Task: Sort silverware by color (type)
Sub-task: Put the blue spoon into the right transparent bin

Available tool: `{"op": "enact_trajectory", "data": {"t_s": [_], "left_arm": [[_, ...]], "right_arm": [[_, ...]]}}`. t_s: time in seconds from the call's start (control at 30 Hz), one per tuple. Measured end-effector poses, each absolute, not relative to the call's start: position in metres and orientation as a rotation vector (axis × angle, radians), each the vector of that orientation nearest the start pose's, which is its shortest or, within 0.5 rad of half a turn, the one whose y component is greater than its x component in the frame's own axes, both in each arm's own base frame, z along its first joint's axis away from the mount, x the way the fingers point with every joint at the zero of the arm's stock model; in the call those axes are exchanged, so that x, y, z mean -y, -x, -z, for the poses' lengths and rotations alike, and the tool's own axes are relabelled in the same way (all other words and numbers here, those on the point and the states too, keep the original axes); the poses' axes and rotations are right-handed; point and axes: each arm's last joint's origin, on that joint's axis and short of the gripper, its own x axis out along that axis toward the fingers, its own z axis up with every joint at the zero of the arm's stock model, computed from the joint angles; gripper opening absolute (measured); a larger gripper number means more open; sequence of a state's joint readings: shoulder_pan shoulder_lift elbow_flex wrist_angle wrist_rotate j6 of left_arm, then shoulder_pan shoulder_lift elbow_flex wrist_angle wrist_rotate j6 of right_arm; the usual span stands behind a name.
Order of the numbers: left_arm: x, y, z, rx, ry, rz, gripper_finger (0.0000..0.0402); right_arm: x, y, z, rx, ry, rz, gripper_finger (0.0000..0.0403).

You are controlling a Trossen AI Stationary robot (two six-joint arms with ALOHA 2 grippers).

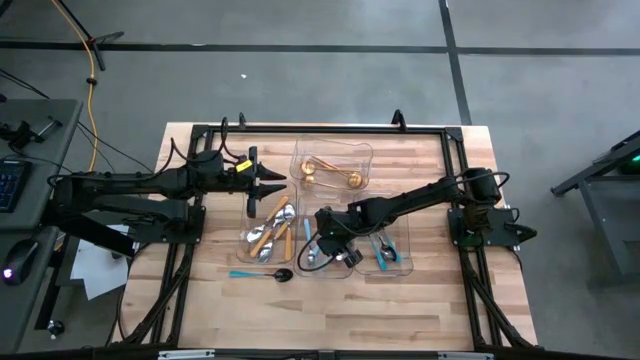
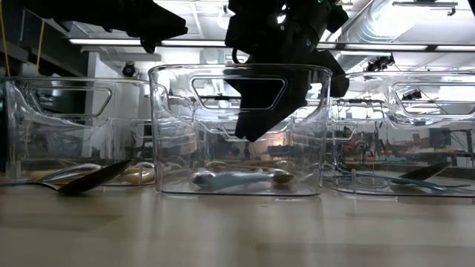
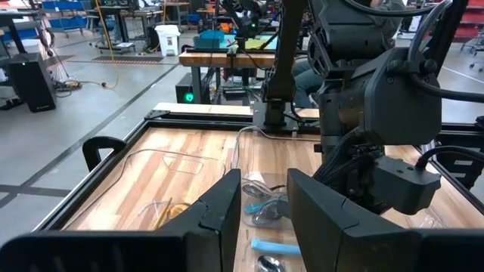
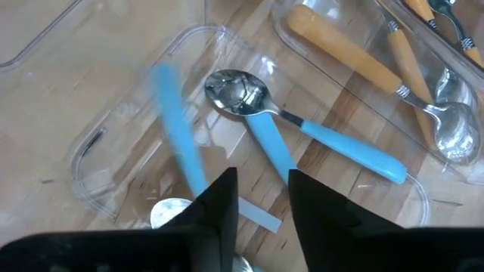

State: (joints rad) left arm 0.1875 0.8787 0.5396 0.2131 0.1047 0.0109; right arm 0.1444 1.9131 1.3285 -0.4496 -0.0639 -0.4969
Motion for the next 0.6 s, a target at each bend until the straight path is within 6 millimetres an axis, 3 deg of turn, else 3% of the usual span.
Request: {"op": "enact_trajectory", "data": {"t_s": [0.17,0.3,0.47,0.6], "left_arm": [[-0.034,-0.195,-0.27,-0.125,0.008,-0.082,0.0097],[-0.034,-0.195,-0.269,-0.133,0.009,-0.082,0.0097],[-0.034,-0.195,-0.269,-0.132,0.008,-0.082,0.0097],[-0.034,-0.195,-0.269,-0.132,0.008,-0.082,0.0097]], "right_arm": [[-0.058,-0.392,-0.185,-0.957,0.504,-0.421,0.0129],[-0.056,-0.391,-0.195,-0.956,0.589,-0.294,0.0145],[-0.049,-0.378,-0.223,-0.958,0.682,-0.126,0.0149],[-0.042,-0.359,-0.252,-0.958,0.644,-0.039,0.0149]]}}
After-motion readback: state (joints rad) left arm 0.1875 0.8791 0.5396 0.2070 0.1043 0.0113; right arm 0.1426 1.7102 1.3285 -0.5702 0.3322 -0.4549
